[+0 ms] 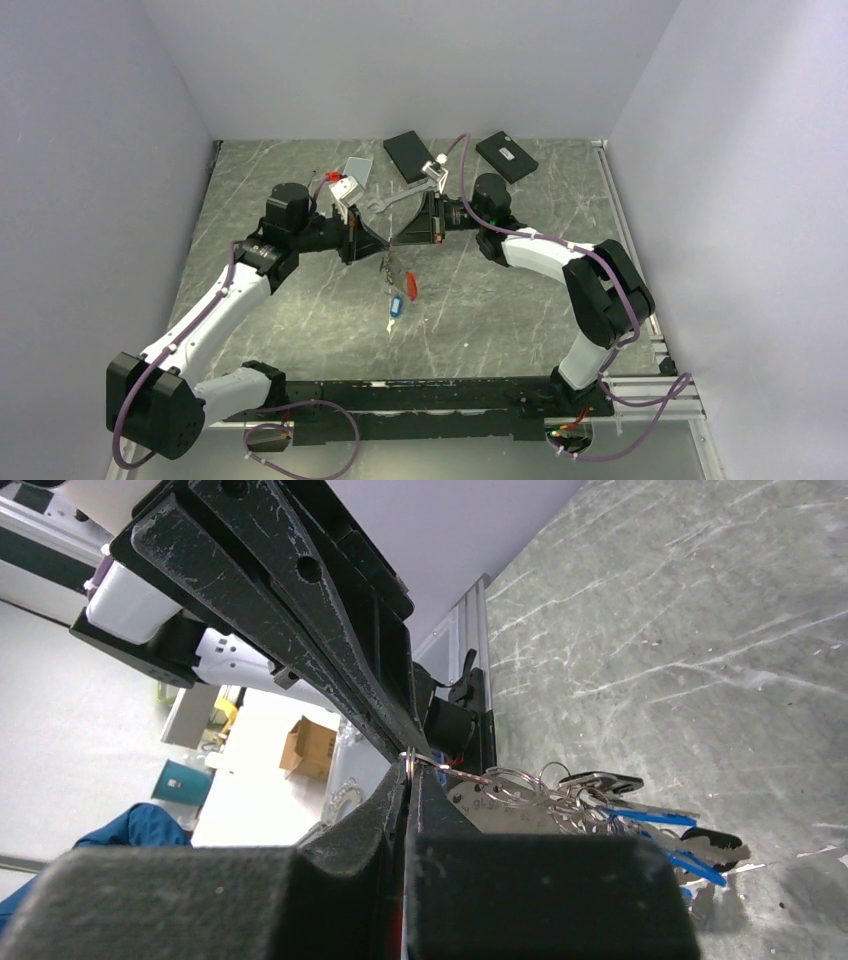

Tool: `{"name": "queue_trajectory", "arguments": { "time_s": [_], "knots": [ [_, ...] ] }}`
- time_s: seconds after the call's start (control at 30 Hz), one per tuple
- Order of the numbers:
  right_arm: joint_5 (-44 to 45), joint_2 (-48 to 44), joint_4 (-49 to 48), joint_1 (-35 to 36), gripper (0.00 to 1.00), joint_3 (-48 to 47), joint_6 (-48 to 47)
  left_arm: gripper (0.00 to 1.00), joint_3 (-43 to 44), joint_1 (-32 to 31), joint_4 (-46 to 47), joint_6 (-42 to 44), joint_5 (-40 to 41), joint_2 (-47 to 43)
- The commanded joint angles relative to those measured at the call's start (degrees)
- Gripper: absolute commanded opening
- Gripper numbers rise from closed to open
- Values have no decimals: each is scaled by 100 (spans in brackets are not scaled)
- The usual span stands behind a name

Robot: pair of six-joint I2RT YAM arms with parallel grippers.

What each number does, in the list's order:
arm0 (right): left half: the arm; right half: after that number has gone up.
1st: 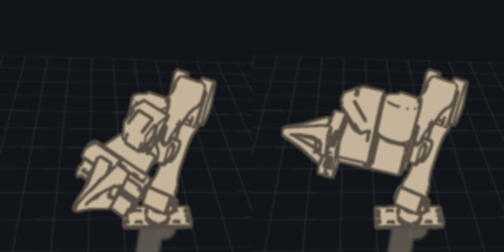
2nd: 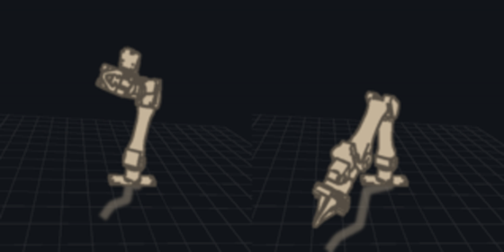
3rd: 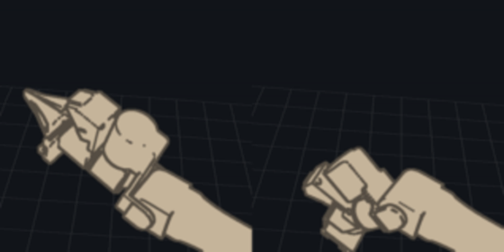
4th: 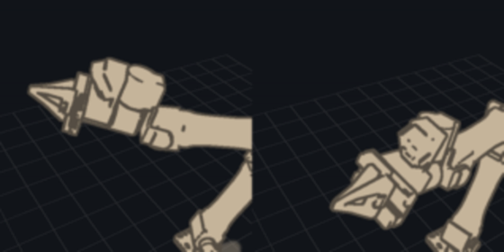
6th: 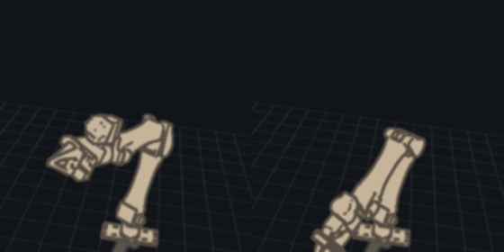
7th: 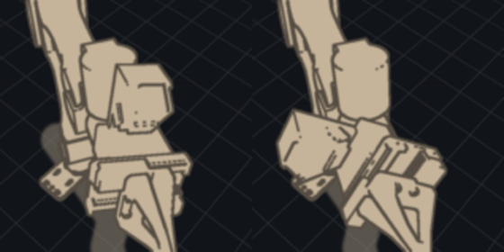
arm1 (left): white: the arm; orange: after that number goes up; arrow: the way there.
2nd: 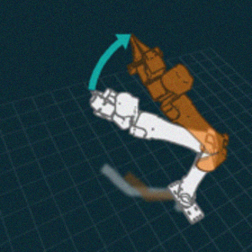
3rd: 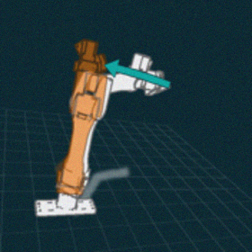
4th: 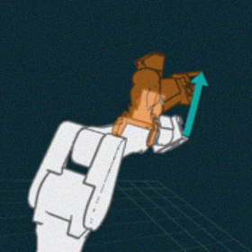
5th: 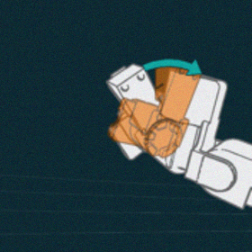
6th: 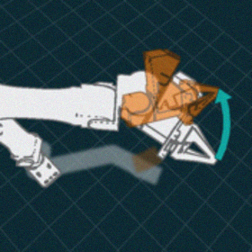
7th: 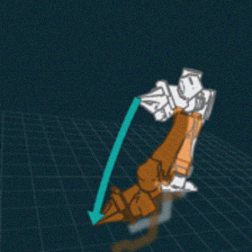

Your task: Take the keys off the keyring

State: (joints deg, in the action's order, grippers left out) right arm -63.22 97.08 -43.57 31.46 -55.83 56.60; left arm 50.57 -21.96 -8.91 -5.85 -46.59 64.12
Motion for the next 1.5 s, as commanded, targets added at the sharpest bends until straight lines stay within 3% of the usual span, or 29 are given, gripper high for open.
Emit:
{"name": "queue_trajectory", "arguments": {
  "time_s": [0.0,0.17,0.37,0.5,0.7,0.97,1.1,1.47],
  "knots": [
    [101,-233,-425,-6,0,-65,118,0,29,-14,218,-493,159,-35],
    [296,-251,-137,-97,0,-18,-28,0,-98,95,367,-929,260,-109],
    [180,-207,-497,-114,0,42,169,0,-325,86,242,-602,-90,-161],
    [149,-165,-704,-105,0,73,344,27,-420,77,619,-940,-362,-142],
    [131,-233,-546,-51,0,73,172,32,-266,44,764,-829,-446,-45],
    [106,-232,-494,86,0,37,96,24,-120,14,1020,-918,-323,84],
    [136,-225,-406,77,0,22,53,1,-89,15,927,-921,-237,37],
    [912,-258,494,-320,0,111,-197,0,-292,289,1128,-1980,841,-129]
  ]
}}
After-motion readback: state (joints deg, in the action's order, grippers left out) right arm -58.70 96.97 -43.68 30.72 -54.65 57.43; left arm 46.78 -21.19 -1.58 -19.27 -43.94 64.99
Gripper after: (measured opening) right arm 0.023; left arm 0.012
